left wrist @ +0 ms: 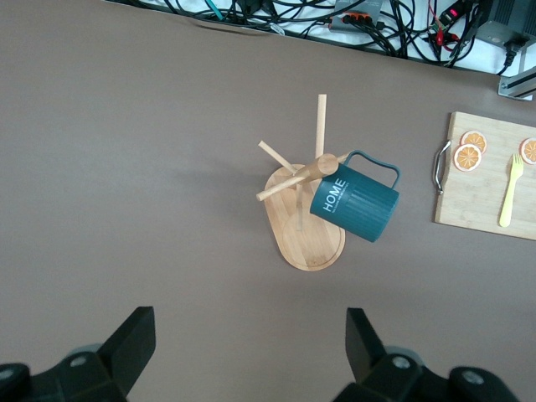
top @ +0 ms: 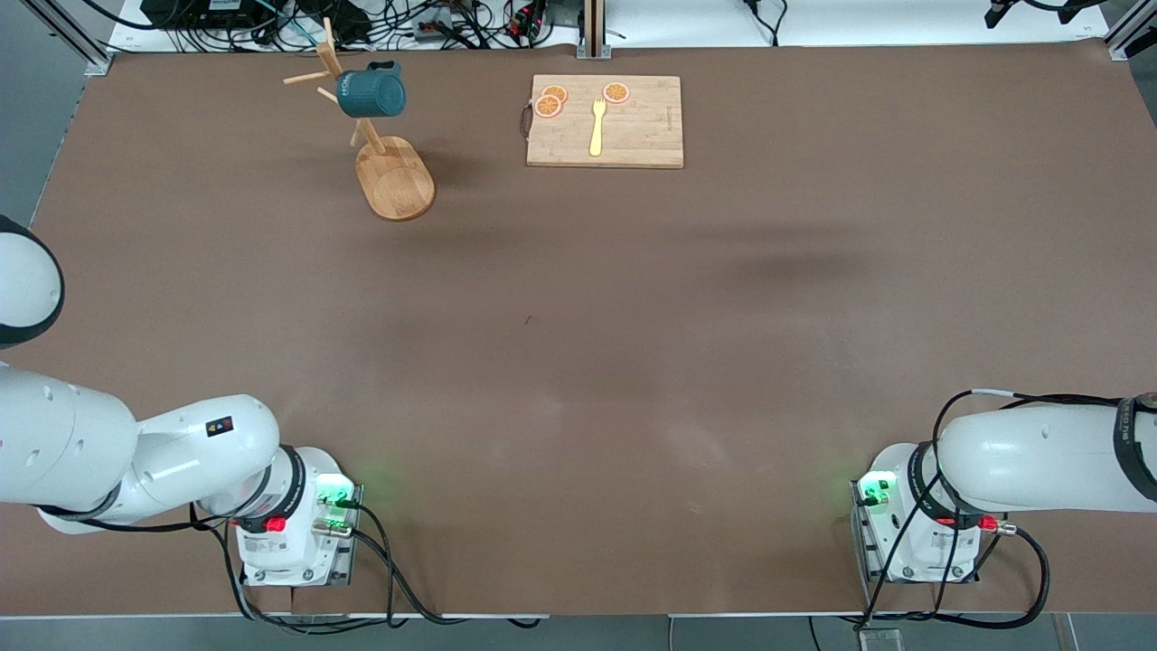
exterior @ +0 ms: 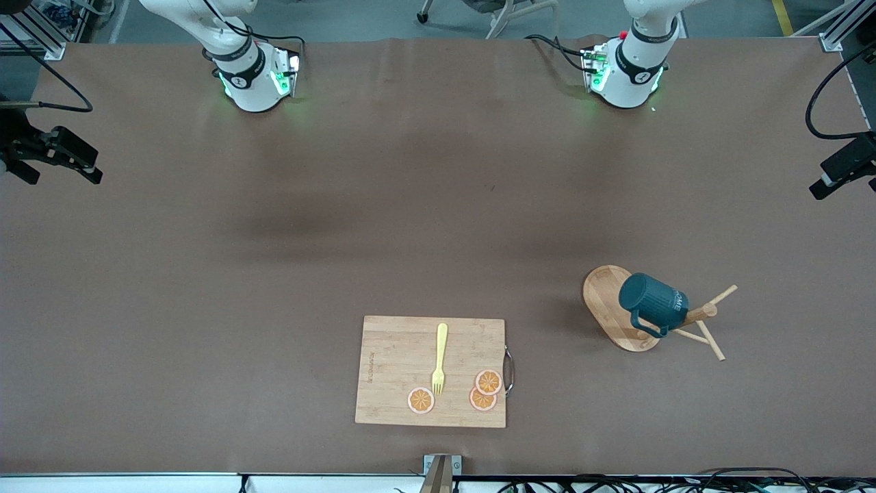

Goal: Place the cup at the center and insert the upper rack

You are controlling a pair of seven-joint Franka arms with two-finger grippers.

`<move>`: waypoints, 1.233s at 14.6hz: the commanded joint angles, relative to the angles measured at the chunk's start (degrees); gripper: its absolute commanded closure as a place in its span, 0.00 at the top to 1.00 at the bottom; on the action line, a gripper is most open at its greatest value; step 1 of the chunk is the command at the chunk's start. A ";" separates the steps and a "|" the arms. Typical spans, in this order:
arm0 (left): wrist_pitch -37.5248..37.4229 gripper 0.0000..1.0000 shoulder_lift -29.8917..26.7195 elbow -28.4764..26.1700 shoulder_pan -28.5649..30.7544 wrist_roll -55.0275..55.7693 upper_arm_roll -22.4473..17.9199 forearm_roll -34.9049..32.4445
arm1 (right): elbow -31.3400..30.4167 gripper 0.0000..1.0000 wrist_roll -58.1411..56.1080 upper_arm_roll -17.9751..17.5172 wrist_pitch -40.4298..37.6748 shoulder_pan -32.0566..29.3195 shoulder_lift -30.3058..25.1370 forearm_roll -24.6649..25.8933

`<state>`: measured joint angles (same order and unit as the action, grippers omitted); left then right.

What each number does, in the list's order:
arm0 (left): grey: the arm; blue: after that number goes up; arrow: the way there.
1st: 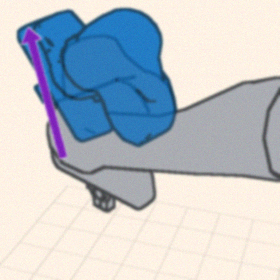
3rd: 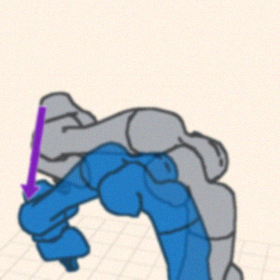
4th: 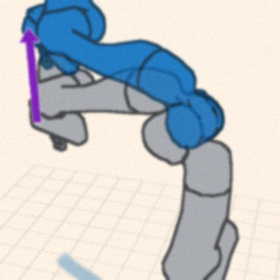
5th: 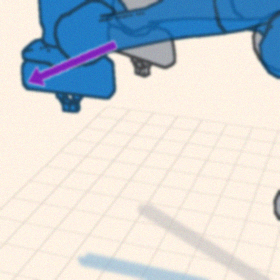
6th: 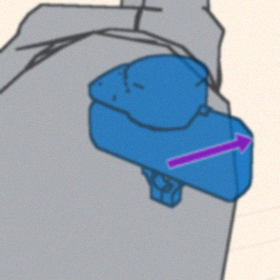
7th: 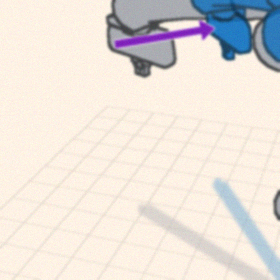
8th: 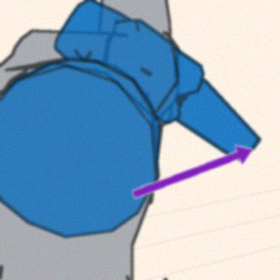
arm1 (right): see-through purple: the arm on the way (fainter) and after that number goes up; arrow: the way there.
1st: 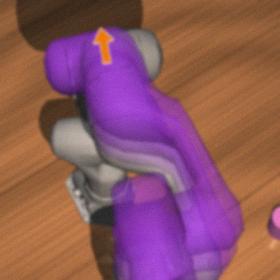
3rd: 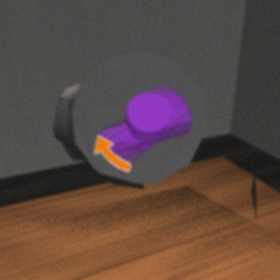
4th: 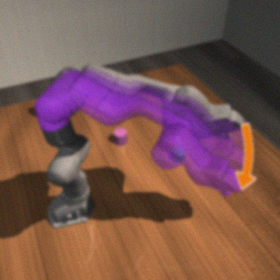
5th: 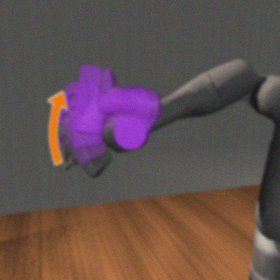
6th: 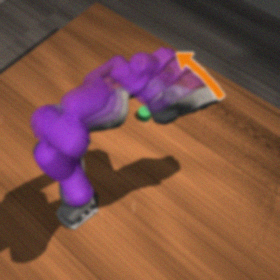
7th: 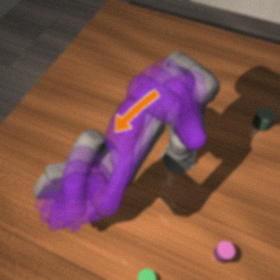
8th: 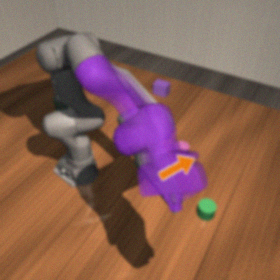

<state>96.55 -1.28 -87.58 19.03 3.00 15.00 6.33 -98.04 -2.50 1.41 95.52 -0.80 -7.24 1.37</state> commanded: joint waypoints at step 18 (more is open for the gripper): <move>-1.02 1.00 0.31 1.45 -18.94 0.07 -16.75 -1.15 | 0.31 1.00 0.13 0.08 1.07 -0.26 -1.11 0.30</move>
<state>96.55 -1.27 -87.43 1.09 3.00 -1.08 6.32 -97.38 -2.51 1.75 97.13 -0.90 -7.37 1.36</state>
